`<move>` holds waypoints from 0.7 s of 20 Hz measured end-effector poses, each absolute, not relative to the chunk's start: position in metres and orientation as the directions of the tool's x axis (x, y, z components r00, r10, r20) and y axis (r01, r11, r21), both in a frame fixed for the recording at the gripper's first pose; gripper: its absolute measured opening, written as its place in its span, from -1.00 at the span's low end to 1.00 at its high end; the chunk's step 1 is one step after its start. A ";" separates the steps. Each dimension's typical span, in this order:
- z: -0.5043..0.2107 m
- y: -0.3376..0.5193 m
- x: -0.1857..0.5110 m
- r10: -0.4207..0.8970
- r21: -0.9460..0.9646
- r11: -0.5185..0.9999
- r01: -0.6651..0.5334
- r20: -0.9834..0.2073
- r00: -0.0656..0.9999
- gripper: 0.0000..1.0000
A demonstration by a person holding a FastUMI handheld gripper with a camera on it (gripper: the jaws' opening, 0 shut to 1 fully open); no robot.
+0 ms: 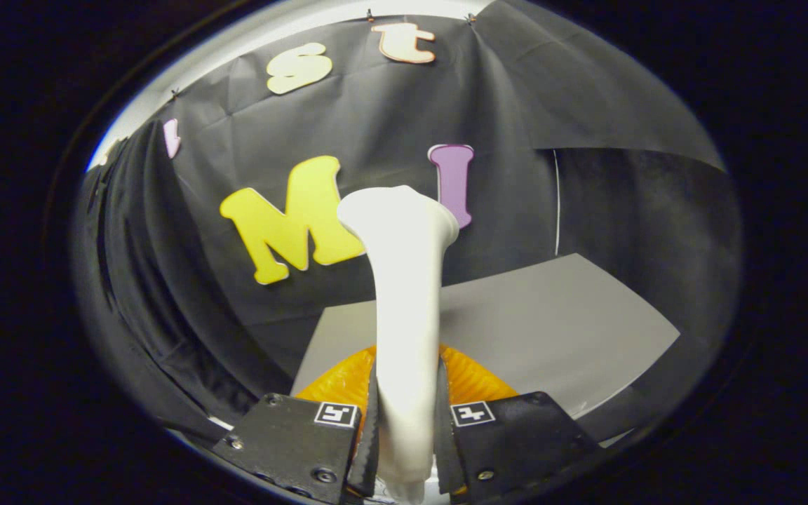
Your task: Iron the clothes twice with a garment steamer, once on the left side and once on the right side.
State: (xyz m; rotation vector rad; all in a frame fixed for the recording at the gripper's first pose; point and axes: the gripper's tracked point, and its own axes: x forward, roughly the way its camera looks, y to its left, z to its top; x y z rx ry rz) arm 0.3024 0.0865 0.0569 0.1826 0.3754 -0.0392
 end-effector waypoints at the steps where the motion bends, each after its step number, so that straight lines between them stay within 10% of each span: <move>1: 0.062 0.098 0.295 0.003 0.172 0.983 0.061 -0.350 0.937 -0.29; 14: 0.135 0.277 0.198 0.055 0.113 0.991 -0.067 0.106 0.993 -0.30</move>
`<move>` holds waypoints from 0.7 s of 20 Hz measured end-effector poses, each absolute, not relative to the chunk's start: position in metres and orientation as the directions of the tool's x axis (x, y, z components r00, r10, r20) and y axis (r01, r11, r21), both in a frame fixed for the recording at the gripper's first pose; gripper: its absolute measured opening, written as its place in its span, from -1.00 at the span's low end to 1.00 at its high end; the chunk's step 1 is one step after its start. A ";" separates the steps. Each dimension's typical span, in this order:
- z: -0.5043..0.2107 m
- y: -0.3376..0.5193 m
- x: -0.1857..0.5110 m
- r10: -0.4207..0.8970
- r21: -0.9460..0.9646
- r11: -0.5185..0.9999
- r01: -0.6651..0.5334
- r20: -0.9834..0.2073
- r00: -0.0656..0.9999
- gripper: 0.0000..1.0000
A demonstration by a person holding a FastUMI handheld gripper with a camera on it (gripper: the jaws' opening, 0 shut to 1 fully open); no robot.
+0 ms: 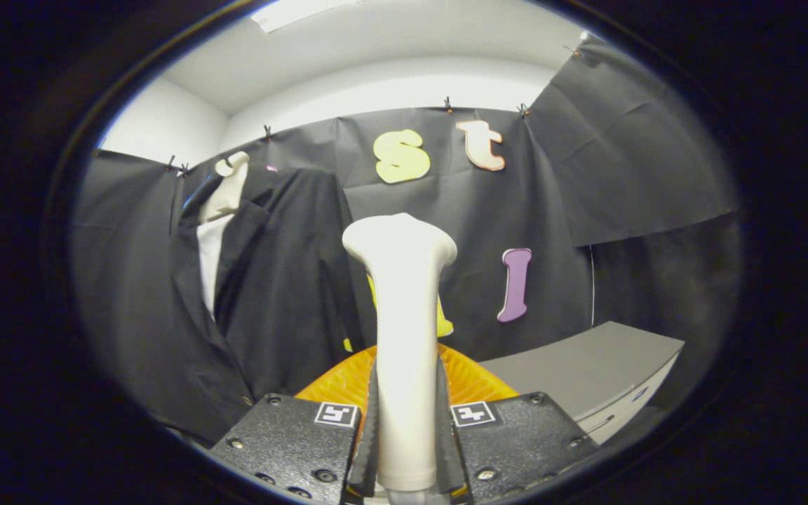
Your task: Iron the clothes twice with a garment steamer, once on the left side and once on the right side.
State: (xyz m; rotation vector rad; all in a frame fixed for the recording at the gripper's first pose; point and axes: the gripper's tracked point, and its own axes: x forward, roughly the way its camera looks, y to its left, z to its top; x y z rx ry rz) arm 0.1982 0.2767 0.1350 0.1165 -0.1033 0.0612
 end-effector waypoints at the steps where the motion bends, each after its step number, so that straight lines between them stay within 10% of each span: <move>1: 0.142 0.288 0.191 0.059 0.115 0.991 -0.075 0.137 0.989 -0.30; 14: 0.223 0.401 0.188 0.175 -0.017 0.983 -0.185 0.419 0.891 -0.30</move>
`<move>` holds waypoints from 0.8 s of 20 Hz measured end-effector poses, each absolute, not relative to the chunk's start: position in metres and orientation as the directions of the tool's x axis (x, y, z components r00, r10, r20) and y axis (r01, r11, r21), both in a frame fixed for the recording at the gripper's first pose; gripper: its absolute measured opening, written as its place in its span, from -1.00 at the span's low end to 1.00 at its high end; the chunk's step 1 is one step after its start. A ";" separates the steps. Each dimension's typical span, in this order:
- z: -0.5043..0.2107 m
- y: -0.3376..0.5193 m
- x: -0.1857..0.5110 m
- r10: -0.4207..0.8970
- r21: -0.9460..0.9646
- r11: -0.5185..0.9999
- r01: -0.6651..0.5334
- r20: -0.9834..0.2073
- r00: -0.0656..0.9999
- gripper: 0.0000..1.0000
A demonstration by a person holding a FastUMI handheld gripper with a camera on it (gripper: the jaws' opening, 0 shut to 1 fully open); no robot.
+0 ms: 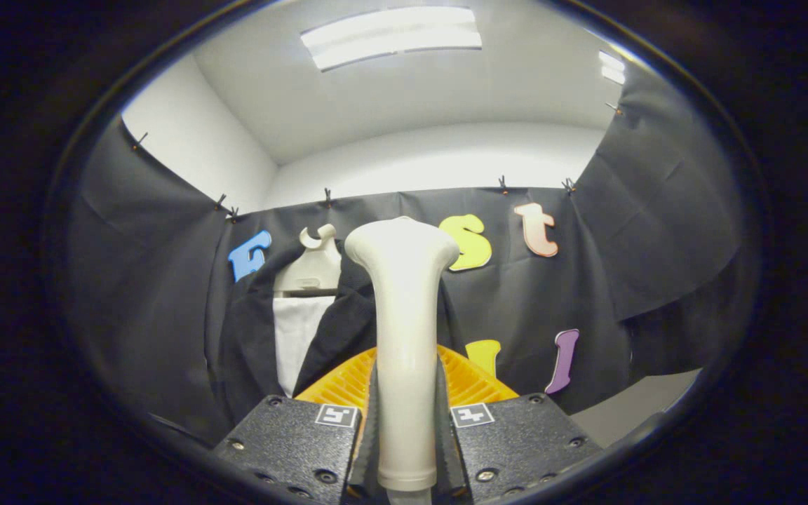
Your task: Iron the clothes twice with a garment steamer, once on the left side and once on the right side.
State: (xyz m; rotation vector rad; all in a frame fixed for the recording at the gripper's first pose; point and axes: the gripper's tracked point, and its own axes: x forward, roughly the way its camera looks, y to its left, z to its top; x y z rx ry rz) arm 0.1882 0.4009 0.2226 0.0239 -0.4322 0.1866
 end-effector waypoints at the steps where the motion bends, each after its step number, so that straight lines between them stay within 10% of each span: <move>1: 0.218 0.405 0.190 0.180 -0.026 0.982 -0.186 0.411 0.894 -0.30; 16: 0.108 0.404 0.182 0.199 -0.092 0.979 -0.184 0.206 0.958 -0.29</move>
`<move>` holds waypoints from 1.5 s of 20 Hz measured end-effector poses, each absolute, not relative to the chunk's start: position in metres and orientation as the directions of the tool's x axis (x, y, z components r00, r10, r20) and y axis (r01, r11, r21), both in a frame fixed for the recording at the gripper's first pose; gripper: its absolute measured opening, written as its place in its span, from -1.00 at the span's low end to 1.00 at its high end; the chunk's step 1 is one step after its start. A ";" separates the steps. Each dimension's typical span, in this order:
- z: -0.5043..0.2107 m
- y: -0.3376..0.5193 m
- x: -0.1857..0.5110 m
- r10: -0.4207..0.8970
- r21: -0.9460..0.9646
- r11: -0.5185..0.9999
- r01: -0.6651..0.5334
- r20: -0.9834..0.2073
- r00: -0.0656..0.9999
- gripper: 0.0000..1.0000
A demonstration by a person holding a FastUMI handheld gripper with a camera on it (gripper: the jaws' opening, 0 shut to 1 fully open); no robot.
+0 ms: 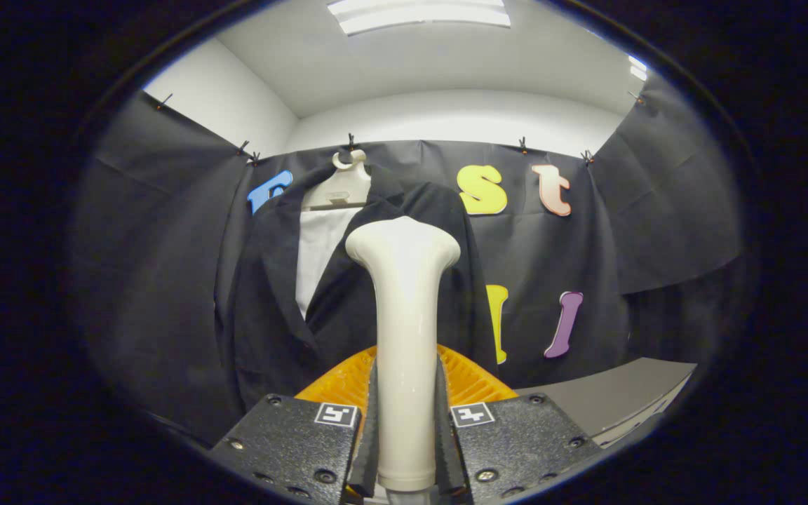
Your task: Iron the clothes twice with a garment steamer, once on the left side and once on the right side.
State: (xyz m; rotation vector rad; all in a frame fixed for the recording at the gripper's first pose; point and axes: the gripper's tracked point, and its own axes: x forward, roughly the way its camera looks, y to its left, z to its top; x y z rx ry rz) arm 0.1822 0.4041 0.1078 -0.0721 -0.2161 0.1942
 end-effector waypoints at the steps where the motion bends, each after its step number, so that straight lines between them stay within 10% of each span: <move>1: 0.103 0.404 0.183 0.198 -0.092 0.979 -0.184 0.191 0.961 -0.30; 30: -0.109 0.381 0.108 0.158 -0.148 0.969 -0.197 -0.242 0.957 -0.29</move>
